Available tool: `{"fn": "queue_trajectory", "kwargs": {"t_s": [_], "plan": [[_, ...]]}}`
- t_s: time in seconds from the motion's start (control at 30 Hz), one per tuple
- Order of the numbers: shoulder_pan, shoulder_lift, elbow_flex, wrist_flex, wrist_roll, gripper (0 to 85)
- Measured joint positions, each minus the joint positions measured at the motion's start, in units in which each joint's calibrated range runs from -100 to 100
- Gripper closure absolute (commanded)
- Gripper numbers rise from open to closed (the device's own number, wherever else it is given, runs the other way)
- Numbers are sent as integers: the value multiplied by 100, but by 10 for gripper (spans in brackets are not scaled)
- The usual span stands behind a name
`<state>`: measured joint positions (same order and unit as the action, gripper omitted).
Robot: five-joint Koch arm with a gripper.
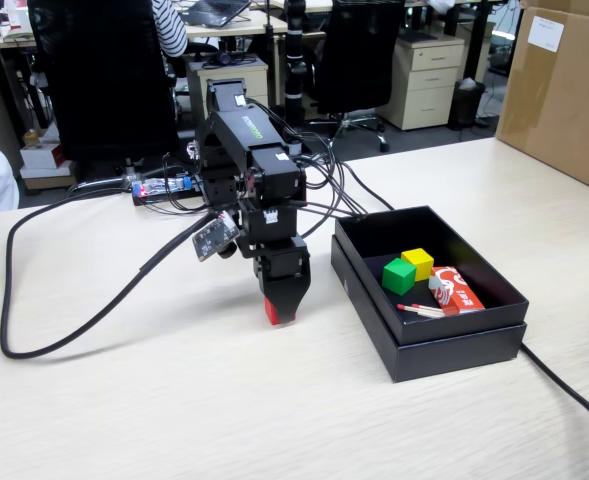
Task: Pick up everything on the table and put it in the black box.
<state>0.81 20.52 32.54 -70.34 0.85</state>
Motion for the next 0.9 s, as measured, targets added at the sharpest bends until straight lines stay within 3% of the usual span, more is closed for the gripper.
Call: {"fn": "queue_trajectory", "kwargs": {"t_s": [0.2, 0.43, 0.7, 0.9], "plan": [[117, -919, -18, 0, 68, 846], [786, -2744, -46, -31, 283, 846], [1538, -2175, 429, -39, 474, 846], [1626, -1411, 456, -39, 581, 846]]}}
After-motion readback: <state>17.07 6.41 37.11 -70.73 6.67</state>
